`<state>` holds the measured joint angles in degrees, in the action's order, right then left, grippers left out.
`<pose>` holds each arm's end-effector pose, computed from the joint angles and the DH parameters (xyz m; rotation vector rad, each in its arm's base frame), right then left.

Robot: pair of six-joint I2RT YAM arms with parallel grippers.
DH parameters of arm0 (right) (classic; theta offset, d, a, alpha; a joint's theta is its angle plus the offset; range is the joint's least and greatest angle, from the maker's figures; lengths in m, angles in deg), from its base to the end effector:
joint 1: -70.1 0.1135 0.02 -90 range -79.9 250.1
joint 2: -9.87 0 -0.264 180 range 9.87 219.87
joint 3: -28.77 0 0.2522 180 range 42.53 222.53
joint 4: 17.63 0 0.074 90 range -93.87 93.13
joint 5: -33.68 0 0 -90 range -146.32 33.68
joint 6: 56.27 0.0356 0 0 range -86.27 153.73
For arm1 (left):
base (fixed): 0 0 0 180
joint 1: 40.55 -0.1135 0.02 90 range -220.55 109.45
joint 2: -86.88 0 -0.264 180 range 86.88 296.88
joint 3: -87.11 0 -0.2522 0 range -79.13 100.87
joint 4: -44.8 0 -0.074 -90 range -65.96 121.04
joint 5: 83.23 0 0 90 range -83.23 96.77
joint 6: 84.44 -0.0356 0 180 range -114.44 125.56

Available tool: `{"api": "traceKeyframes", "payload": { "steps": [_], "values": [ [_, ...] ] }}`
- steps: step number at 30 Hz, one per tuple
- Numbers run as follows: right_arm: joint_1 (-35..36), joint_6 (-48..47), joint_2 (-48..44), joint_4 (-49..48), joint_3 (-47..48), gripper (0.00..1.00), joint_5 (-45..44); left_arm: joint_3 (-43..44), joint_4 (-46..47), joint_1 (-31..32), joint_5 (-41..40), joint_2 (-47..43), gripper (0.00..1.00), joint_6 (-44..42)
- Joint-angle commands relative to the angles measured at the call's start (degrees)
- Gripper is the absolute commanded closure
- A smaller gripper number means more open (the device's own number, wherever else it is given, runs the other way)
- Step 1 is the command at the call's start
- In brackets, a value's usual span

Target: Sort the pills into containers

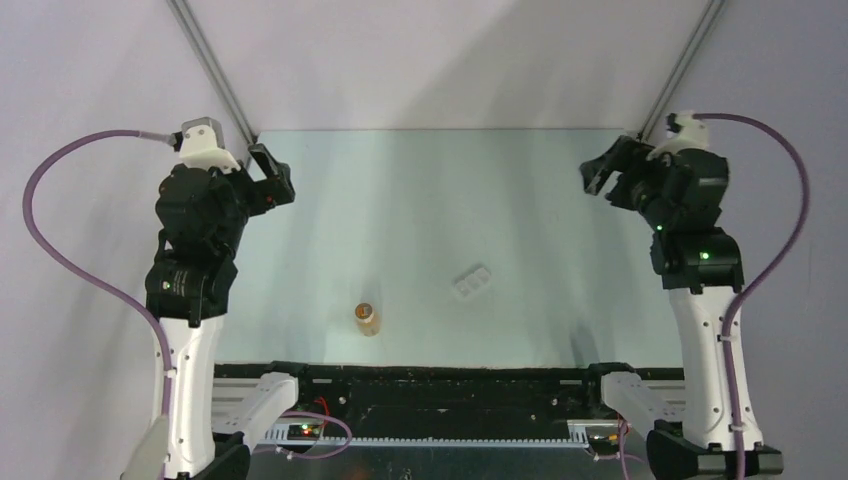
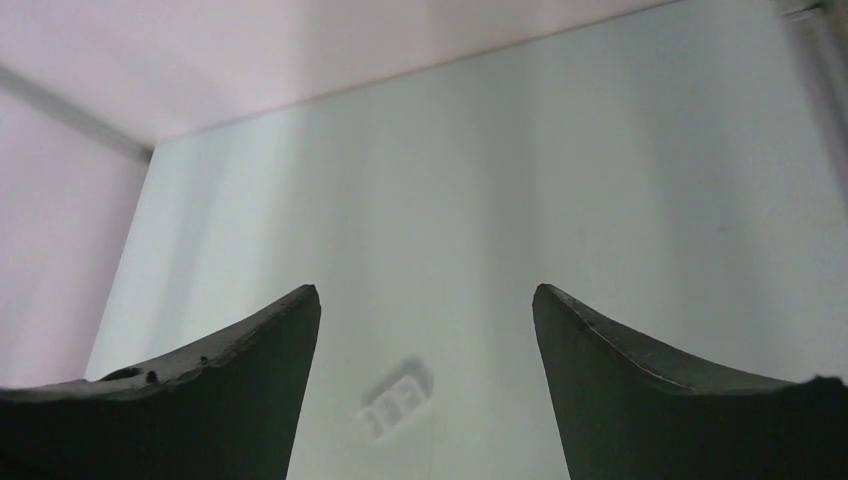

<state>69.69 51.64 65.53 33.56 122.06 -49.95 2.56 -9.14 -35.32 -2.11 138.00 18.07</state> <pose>0.1772 0.0027 0.4598 0.2105 1.8051 0.3174 0.1422 -0.0075 0.4770 -0.2236 1.7229 -0.0929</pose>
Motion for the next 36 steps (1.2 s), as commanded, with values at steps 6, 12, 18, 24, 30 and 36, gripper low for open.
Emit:
{"api": "traceKeyframes", "payload": {
  "steps": [6,12,18,24,30,36],
  "values": [
    [19.9,-2.0,3.7,-5.4,-5.7,0.21,-2.8,0.5,3.5,0.4,0.9,-1.7,0.01,0.2],
    [41.0,-5.5,11.9,-13.3,-7.6,0.05,-8.7,4.2,1.8,1.0,0.2,-1.4,0.01,0.3],
    [58.9,-7.7,23.9,-19.2,-4.5,0.01,-9.9,7.2,-0.9,1.4,-4.5,-1.3,0.0,1.5],
    [68.8,-13.2,37.4,-16.1,4.0,0.01,-13.3,7.3,-1.4,2.5,-5.2,-1.2,0.01,1.5],
    [72.4,-15.0,48.8,-13.3,11.6,0.06,-14.4,8.6,-2.5,5.1,-8.5,-0.3,0.0,-1.0],
    [73.2,-15.1,58.5,-7.9,19.3,0.13,-12.6,7.4,-2.3,6.3,-10.9,-1.2,0.01,-2.1]
  ]
}}
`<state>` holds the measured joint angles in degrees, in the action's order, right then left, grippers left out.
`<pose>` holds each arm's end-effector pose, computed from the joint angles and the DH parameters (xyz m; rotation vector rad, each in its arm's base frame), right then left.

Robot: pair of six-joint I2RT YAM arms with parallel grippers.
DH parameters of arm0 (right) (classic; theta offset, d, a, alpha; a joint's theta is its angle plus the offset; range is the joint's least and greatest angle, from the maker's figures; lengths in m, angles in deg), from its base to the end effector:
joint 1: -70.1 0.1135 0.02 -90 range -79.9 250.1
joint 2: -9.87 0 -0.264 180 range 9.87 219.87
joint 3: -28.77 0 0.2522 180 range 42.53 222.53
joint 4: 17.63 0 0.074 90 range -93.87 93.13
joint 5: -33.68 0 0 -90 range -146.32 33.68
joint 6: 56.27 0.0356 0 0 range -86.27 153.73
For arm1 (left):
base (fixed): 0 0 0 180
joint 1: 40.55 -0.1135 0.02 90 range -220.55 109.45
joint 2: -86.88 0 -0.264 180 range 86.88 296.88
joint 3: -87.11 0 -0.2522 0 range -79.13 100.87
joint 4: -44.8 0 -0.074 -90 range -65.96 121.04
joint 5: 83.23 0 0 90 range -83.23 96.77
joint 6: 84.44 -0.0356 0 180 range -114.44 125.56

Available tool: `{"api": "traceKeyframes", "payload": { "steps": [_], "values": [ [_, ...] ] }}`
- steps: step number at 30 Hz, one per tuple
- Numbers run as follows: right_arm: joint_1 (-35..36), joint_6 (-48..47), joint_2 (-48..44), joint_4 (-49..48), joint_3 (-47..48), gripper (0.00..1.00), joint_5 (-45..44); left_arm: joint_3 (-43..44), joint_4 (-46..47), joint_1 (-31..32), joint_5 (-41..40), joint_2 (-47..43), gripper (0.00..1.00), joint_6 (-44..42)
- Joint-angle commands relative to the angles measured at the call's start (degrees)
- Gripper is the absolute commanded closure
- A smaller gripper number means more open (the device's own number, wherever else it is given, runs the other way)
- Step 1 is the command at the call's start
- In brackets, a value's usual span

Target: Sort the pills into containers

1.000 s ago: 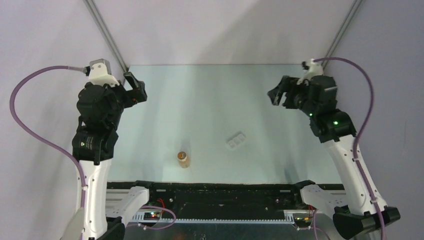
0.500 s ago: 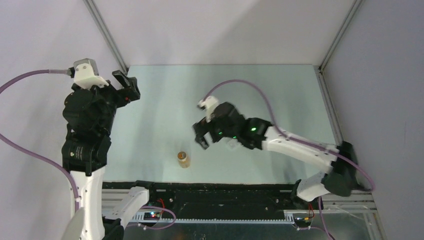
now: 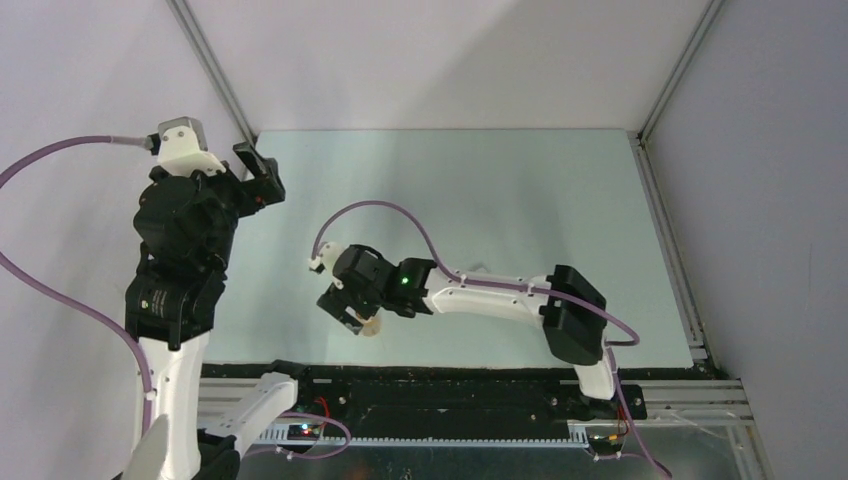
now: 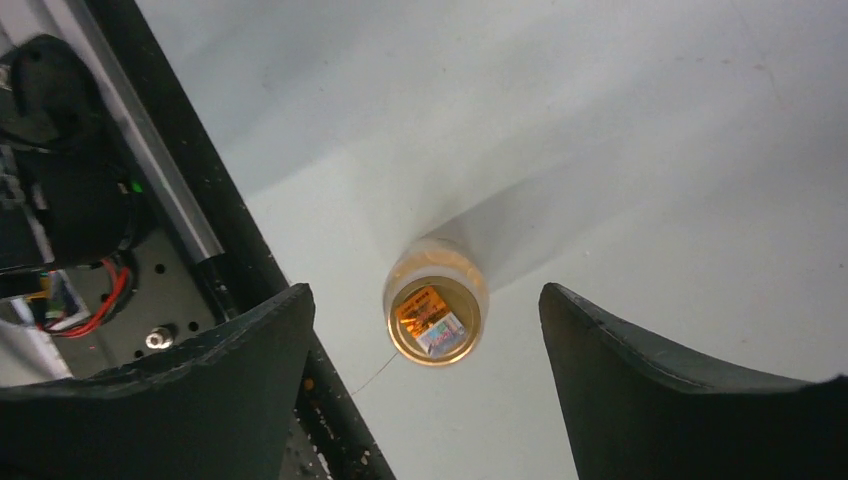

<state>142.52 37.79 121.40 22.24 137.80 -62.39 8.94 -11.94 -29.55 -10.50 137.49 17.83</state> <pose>0.1394 0.4275 0.2744 -1.2857 1.9920 0.5488 0.1178 -0.0121 0.5037 -0.2454 1.6449 -0.0566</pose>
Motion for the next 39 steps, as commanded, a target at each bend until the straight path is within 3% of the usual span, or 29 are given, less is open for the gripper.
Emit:
{"api": "traceKeyframes", "payload": {
  "steps": [1,10,12,16,20,26,34,39],
  "values": [
    [0.5,-1.1,3.0,3.3,3.4,0.14,-0.2,0.7,0.5,0.5,-2.5,-0.7,0.0,-1.8],
    [0.8,1.4,6.4,4.2,2.6,0.24,-0.4,-0.9,0.6,0.9,-3.7,-1.5,0.01,-1.9],
    [0.7,1.6,6.9,4.2,2.4,0.3,0.4,-1.4,0.7,0.9,-3.5,-1.6,0.01,-1.8],
    [-0.4,4.2,7.2,4.4,2.2,0.54,1.5,-1.7,0.9,0.9,-3.4,-1.4,0.01,-1.7],
    [-2.7,7.3,5.0,4.0,1.5,0.65,0.6,-2.7,1.7,0.9,-2.2,-1.2,0.01,-1.6],
    [-10.3,11.9,-2.6,2.5,-1.2,0.66,3.9,-8.4,5.1,0.9,1.3,-1.2,0.01,-2.3],
    [-26.4,15.0,-14.5,-0.2,-7.7,0.66,19.8,-21.1,14.2,1.7,25.2,-1.1,0.01,-7.9],
    [-31.4,14.0,-17.8,2.9,-8.0,0.64,17.2,-31.8,26.7,4.5,28.9,-4.1,0.01,-8.1]
  ]
}}
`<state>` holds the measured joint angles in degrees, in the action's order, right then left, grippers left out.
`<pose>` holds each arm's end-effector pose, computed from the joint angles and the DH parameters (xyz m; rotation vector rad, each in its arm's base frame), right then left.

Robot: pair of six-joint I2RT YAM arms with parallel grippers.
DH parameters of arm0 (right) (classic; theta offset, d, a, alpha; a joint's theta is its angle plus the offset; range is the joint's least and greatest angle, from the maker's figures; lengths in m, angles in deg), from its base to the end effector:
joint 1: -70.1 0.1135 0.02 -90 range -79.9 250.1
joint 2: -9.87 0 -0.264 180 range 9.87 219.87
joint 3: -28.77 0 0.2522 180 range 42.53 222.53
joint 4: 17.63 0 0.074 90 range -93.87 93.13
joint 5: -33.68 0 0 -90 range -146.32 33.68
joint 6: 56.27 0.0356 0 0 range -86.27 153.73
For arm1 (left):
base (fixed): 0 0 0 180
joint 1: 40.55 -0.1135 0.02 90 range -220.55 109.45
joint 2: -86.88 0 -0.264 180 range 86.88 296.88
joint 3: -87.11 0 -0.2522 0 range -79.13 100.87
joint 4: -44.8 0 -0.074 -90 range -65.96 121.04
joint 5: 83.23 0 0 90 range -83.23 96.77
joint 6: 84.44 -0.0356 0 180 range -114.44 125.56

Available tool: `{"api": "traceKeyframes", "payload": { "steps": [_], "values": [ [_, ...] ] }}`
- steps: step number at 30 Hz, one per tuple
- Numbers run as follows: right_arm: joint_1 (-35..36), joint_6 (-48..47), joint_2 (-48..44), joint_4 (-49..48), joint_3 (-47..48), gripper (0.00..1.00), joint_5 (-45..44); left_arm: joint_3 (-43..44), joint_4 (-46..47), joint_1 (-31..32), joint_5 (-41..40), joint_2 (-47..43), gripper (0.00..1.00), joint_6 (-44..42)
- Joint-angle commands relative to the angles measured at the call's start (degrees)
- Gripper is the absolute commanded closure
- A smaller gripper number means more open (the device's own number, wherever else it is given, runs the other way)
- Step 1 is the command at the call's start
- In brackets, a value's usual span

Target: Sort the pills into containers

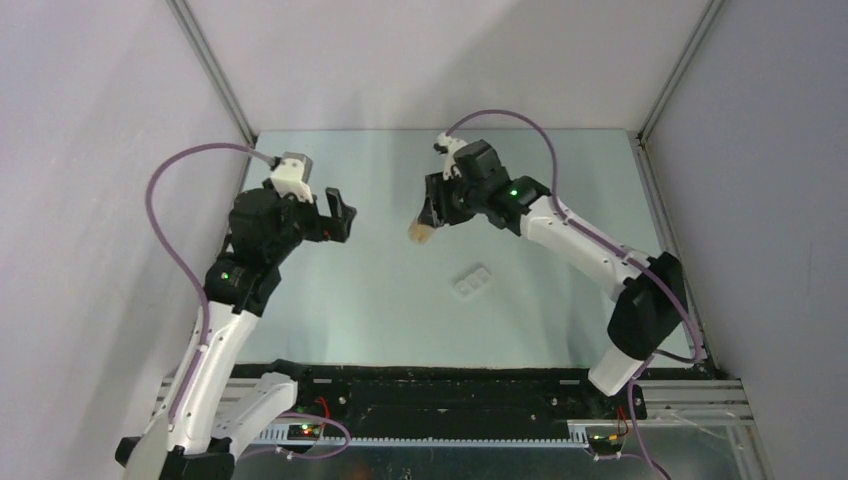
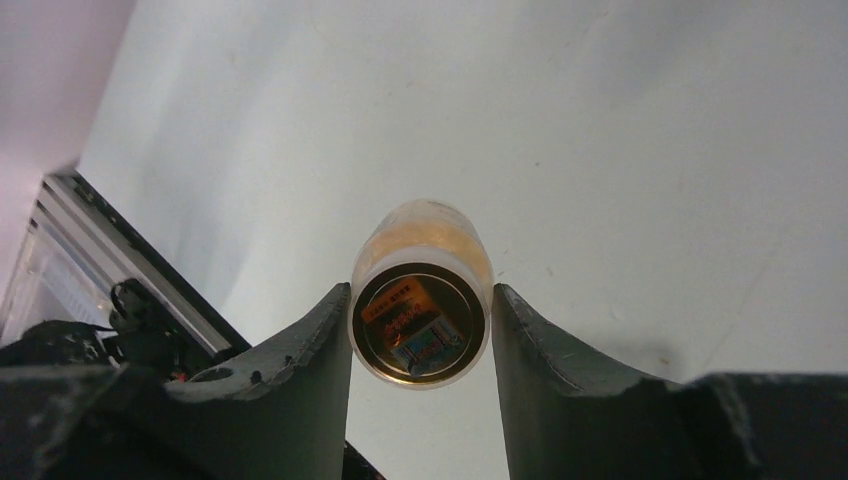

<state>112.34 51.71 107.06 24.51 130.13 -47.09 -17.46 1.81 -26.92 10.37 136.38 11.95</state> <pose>0.2853 0.2668 0.3266 -0.5792 2.2581 0.7330 0.1745 -0.0446 0.3924 0.1621 1.8718 -0.2994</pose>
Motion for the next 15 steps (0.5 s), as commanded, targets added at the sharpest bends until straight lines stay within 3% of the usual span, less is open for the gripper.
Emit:
{"api": "traceKeyframes", "payload": {
  "steps": [1,8,15],
  "values": [
    [-1.9,-0.4,-3.4,1.8,-0.4,0.63,-1.1,-6.3,14.2,2.1,6.9,-3.2,0.01,-2.1],
    [-1.2,3.0,4.1,6.0,2.0,0.61,-18.2,-7.4,13.6,2.9,4.2,-0.6,0.01,-1.0],
    [-0.2,7.8,11.5,7.3,4.5,0.6,-25.1,-8.0,13.9,3.0,3.7,-0.2,0.01,-0.7]
  ]
}}
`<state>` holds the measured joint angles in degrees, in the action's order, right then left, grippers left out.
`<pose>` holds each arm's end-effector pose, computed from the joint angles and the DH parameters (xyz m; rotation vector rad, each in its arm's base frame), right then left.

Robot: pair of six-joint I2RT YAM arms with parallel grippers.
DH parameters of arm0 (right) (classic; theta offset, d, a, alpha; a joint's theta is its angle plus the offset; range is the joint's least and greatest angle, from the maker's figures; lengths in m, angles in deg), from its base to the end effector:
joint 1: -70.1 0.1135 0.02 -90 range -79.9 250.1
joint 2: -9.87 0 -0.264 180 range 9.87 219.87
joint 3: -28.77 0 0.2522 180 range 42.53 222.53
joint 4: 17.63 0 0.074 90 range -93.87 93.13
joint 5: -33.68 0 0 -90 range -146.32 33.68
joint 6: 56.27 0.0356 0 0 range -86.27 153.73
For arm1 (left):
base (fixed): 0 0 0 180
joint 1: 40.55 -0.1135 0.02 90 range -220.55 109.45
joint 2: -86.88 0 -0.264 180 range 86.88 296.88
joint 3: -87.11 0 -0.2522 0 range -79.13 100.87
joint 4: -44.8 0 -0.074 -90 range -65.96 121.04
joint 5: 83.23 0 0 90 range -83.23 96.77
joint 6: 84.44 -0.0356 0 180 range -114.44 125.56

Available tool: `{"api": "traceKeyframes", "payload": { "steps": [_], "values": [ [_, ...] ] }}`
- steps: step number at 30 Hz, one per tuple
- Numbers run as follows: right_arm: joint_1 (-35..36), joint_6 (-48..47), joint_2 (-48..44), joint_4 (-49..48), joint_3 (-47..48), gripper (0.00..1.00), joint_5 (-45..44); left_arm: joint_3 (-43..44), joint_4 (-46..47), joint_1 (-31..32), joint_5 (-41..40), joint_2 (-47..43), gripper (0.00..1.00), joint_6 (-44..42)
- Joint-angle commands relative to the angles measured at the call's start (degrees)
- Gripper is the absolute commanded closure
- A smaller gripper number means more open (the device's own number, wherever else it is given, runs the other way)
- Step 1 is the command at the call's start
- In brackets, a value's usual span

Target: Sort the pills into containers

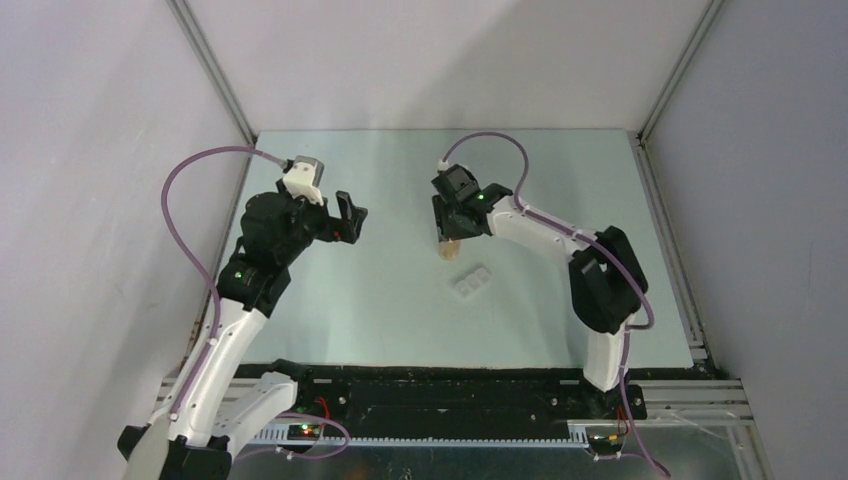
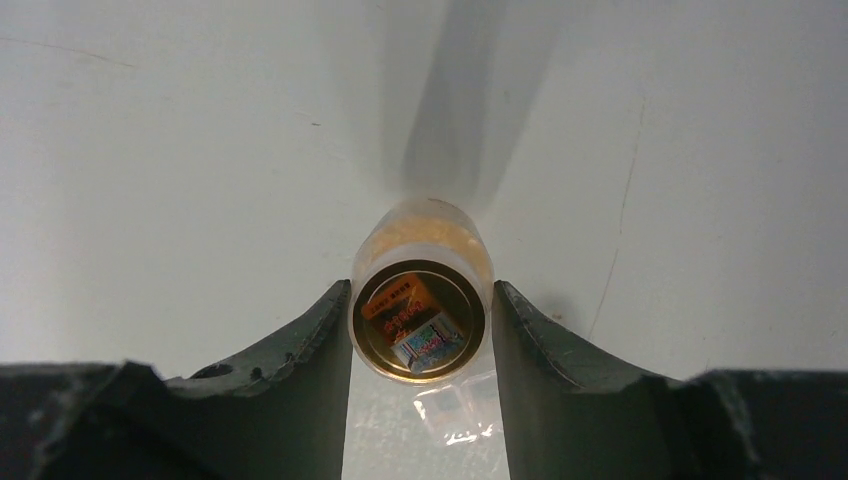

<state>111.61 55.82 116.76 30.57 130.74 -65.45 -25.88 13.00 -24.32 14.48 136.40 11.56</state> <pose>0.3134 0.2698 0.2572 -0.3561 2.4759 0.2697 0.1859 -0.0591 0.3631 0.2591 1.8179 -0.3959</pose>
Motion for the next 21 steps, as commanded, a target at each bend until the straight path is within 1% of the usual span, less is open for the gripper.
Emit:
{"api": "traceKeyframes", "payload": {
  "steps": [1,3,5,6,7,9,11,14,17,18,20,21],
  "values": [
    [0.6,4.2,3.0,1.7,4.5,0.6,-7.4,0.4,2.7,0.4,-0.8,-0.2,0.01,-0.3],
    [0.5,4.8,5.0,4.0,6.5,0.59,-8.9,0.3,2.8,0.4,-1.4,-0.1,0.01,-0.3],
    [0.3,5.1,6.4,6.6,8.3,0.5,-9.7,0.1,2.8,0.4,-2.2,0.0,0.01,-0.1],
    [0.2,5.2,6.2,7.3,8.5,0.38,-9.9,0.0,2.8,0.4,-2.8,0.1,0.01,0.0],
    [0.1,5.3,5.9,7.3,8.2,0.31,-9.8,0.0,2.8,0.4,-3.0,0.2,0.01,0.1],
    [-0.6,5.0,4.0,7.0,7.1,0.1,-8.5,-0.2,2.8,0.4,-3.4,0.6,0.01,0.4],
    [-1.9,5.1,1.9,7.3,6.3,0.04,-6.4,-0.2,2.9,0.4,-3.9,1.2,0.0,1.1],
    [-4.9,5.6,-2.7,8.0,3.0,0.03,-2.6,0.7,1.0,0.4,-4.9,2.3,0.02,4.1],
    [-7.6,5.9,-9.4,6.1,-2.7,0.03,-0.2,-0.2,1.1,0.4,-2.4,3.3,0.05,6.8],
    [-8.2,6.3,-10.8,5.7,-5.7,0.05,0.7,-0.7,1.5,0.4,-1.9,3.3,0.06,7.5],
    [-10.3,8.2,-13.7,5.1,-9.6,0.15,2.7,-2.4,3.2,0.6,-0.4,3.4,0.08,9.8],
    [-11.8,9.5,-14.5,4.7,-10.7,0.23,3.6,-3.8,4.4,1.1,0.2,3.4,0.1,11.3]
  ]
}}
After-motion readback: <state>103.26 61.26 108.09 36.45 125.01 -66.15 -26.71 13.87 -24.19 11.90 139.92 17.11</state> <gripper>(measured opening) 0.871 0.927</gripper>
